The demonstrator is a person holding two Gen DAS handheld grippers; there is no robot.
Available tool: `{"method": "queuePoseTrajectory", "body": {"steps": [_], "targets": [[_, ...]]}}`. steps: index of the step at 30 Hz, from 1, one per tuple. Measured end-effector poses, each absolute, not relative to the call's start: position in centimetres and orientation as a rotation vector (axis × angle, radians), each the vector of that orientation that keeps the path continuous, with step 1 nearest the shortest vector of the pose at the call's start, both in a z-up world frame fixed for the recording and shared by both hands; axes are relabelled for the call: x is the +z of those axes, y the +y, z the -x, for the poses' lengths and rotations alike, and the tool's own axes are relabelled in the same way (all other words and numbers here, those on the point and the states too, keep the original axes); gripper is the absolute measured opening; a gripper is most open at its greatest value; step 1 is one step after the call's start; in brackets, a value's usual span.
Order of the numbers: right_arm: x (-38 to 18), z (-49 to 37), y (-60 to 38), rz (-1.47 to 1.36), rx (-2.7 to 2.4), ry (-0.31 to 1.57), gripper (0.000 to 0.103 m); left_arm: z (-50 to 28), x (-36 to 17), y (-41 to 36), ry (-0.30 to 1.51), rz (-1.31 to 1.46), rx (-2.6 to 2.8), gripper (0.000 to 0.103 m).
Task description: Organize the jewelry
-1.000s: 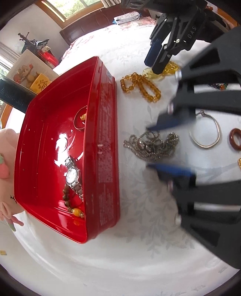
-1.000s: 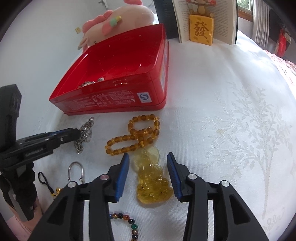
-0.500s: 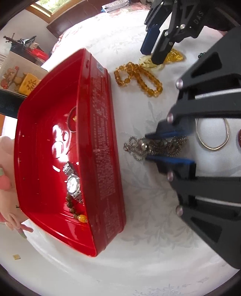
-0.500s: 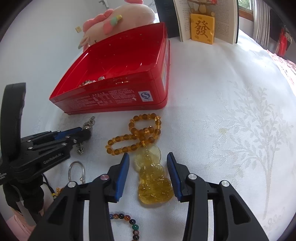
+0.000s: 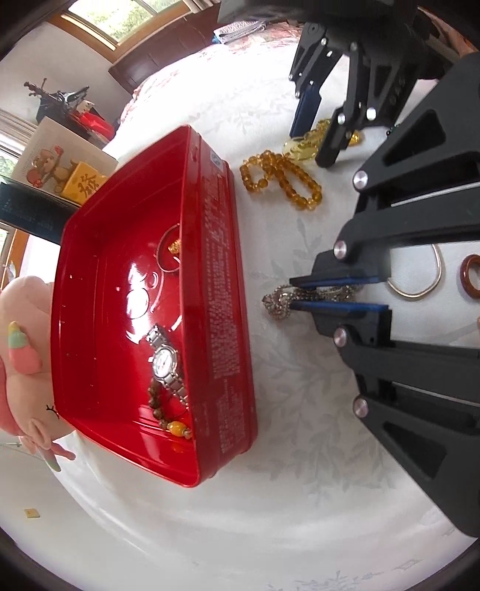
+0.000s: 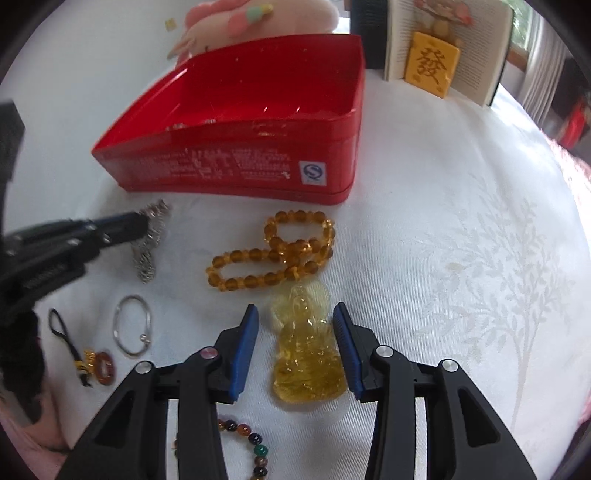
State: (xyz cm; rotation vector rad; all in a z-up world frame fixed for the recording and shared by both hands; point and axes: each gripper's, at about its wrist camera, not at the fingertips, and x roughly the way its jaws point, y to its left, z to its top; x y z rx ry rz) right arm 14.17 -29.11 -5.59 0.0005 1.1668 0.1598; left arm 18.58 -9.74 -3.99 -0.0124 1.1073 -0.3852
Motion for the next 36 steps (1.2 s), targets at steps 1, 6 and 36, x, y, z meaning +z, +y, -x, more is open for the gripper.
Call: {"method": "queuePoseTrajectory", "body": {"steps": [1,6,36], "targets": [[-5.6,-14.2,-28.8,0.017,0.155,1.164,0.041,-18.5,-3.9,-9.7,1.105,0.015,-0.388,0.005],[-5.7,-14.2,-28.4,0.063,0.146,1.142,0.031,-18.5,-3.8,-9.6,1.106,0.02,-0.394,0.005],[5.4,-12.1,-33.4,-0.284,0.344,0.848,0.031,-16.8,3.6,-8.3,0.941,0.059,-0.455,0.005]]}}
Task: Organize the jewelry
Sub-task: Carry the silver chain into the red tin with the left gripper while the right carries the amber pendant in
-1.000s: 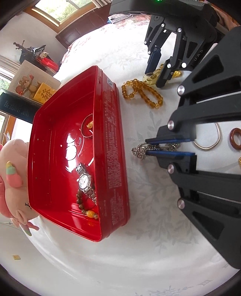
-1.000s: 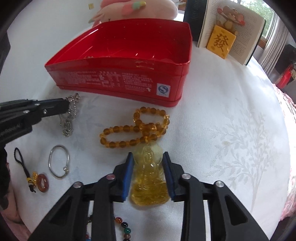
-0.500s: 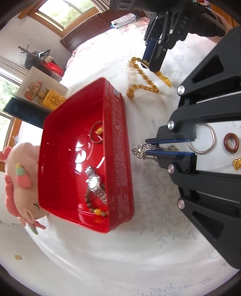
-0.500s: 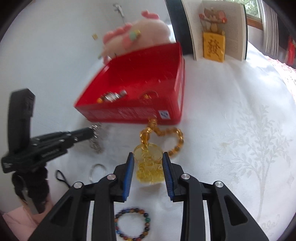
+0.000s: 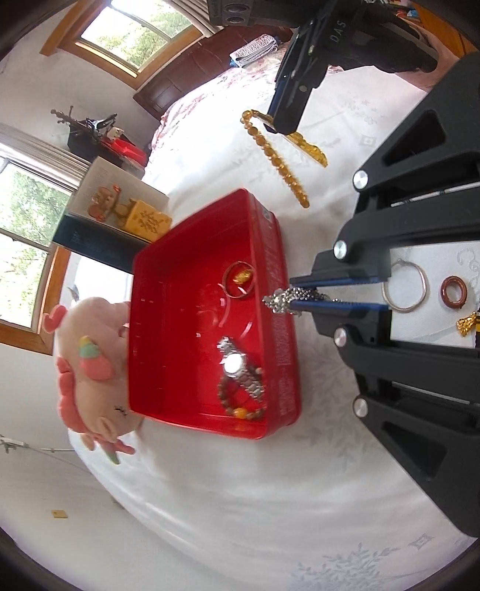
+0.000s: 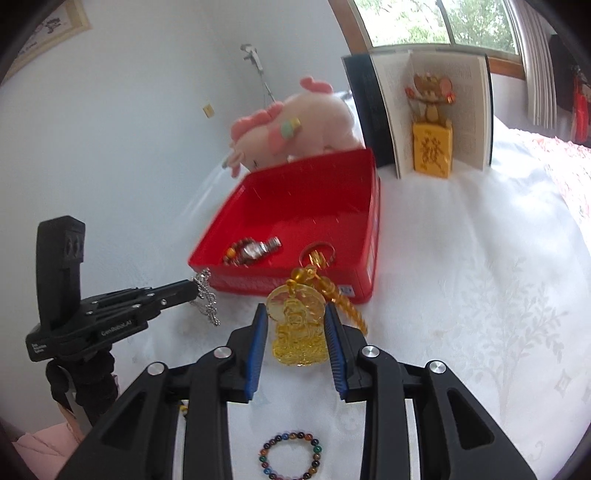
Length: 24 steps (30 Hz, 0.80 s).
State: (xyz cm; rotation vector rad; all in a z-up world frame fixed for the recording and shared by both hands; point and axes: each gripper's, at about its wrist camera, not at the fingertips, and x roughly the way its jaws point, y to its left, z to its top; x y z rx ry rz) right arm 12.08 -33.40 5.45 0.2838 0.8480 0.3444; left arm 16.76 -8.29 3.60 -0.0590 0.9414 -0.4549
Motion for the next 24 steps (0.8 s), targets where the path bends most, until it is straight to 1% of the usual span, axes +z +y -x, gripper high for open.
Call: {"method": "queuePoseTrajectory", "body": {"steps": [7,13,17,24], "targets": [[9.2,-13.9,-32.9,-0.254,0.344,0.794,0.031,-18.2,6.3,-8.0,0.894,0.056,-0.447,0.005],[11.9,-16.6,-32.3,-0.245,0.348,0.74,0.031,-20.7,7.5,-7.8,0.873,0.071,-0.431,0.005],[11.4,-19.4,-32.0,-0.255,0.338,0.749,0.031,-22.7,6.9,-7.7,0.888,0.091,-0.423,0.005],[7.5,-24.0,-31.0,-0.248,0.302,0.848,0.031,-26.4,4.4,-8.0,0.947,0.083,-0.396,0.005]]}}
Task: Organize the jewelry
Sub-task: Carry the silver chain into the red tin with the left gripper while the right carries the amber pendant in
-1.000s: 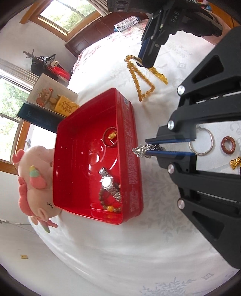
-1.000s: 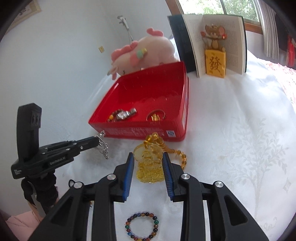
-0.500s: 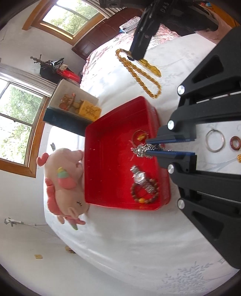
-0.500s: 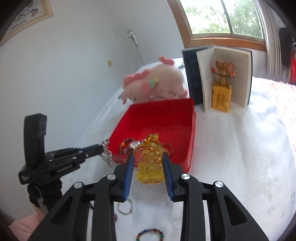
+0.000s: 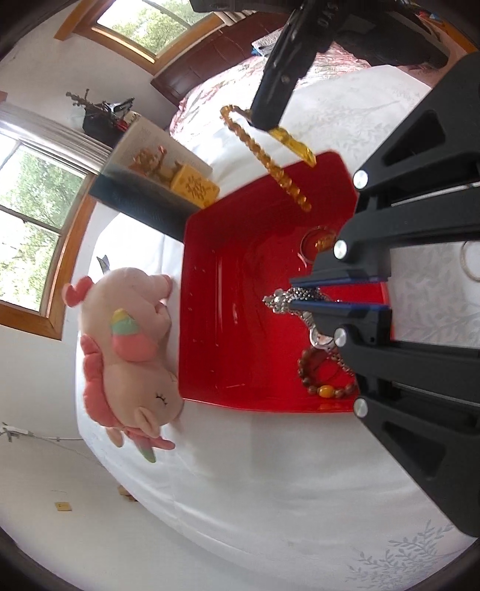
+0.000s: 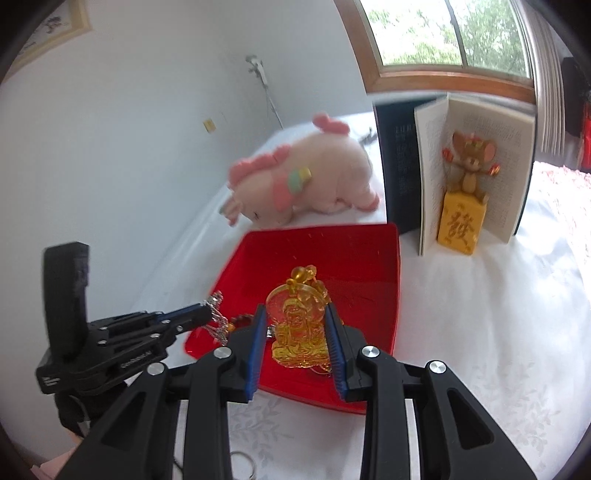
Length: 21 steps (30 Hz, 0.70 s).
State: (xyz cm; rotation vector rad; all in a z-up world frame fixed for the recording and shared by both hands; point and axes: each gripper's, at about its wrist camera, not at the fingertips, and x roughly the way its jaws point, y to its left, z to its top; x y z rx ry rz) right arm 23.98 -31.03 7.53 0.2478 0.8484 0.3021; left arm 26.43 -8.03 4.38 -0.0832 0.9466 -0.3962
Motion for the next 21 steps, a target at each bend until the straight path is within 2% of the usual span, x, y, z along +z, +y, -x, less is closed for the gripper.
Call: {"method": "queuePoseTrajectory", "body": {"steps": [9,21], "targets": [[2.8,-27.1,-30.5,-0.206,0.208,0.951,0.031,-29.7,0.4,-8.6,1.033,0.061,-0.355,0.005],[-0.6,-29.3,-29.3,-0.15,0.163,1.031,0.031,-32.0,-1.6,-9.1,1.06,0.044,-0.322,0.005]]}}
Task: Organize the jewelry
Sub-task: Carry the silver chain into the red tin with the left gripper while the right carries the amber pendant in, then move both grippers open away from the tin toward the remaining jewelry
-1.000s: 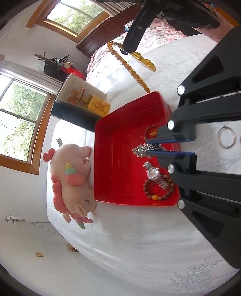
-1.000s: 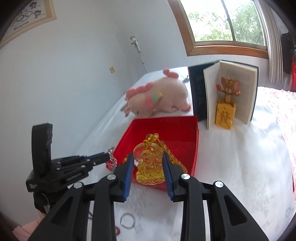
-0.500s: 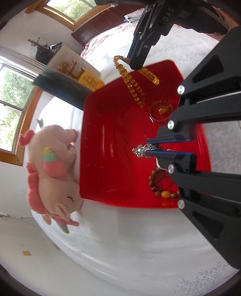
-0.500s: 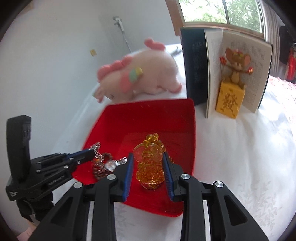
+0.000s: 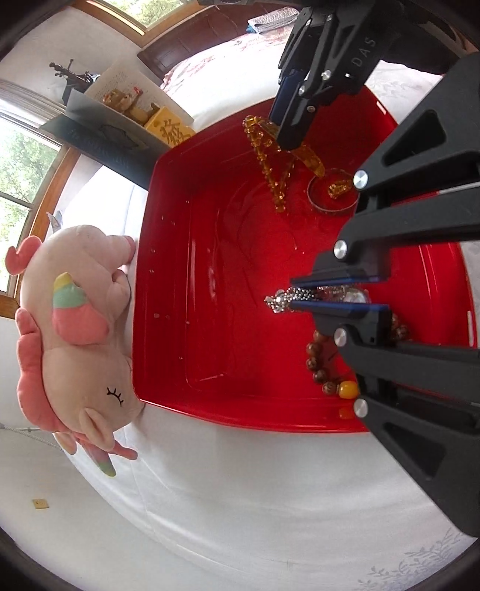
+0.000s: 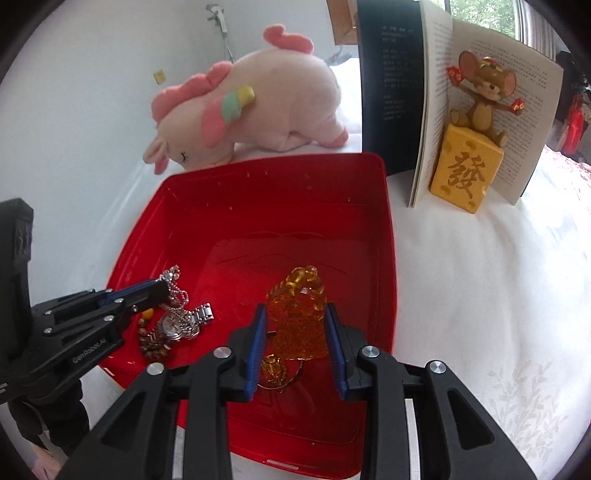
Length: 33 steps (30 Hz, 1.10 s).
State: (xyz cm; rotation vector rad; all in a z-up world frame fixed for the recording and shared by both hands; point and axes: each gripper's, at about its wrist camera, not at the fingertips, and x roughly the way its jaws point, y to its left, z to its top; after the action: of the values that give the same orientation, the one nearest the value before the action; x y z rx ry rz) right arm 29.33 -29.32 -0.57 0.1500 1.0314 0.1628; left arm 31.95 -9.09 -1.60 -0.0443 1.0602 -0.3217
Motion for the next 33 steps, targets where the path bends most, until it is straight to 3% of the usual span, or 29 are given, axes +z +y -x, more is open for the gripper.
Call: {"method": "queuePoseTrajectory", "body": {"steps": [8,9,11,12,13,24,33], "targets": [[-1.1,-29.6,-29.0,-0.142,0.161,1.053,0.031,-32.3,-2.3,-9.2,1.061,0.013,-0.275,0.007],[-1.2,-29.6,-29.0,-0.145,0.161,1.054,0.032,-32.3,-2.2,-9.2,1.059,0.008,-0.269,0.01],[-1.2,-29.6,-29.1,-0.146,0.151,1.049,0.032,-32.3,-2.2,-9.2,1.058,0.007,-0.263,0.024],[-1.1,-29.6,-29.2,-0.143,0.147,1.047,0.035,-32.3,-2.2,-9.2,1.055,0.004,-0.258,0.036],[-1.0,-29.5,-29.2,-0.144,0.146,1.043,0.036,-32.3,-2.1,-9.2,1.045,-0.008,-0.244,0.04],[-0.7,-28.9,-29.2,-0.144,0.137,1.033,0.036,-31.5,-1.3,-8.9,1.022,-0.015,-0.229,0.046],[-0.4,-28.3,-29.4,-0.147,0.132,1.026,0.036,-30.7,-0.5,-8.6,0.984,-0.018,-0.211,0.07]]}}
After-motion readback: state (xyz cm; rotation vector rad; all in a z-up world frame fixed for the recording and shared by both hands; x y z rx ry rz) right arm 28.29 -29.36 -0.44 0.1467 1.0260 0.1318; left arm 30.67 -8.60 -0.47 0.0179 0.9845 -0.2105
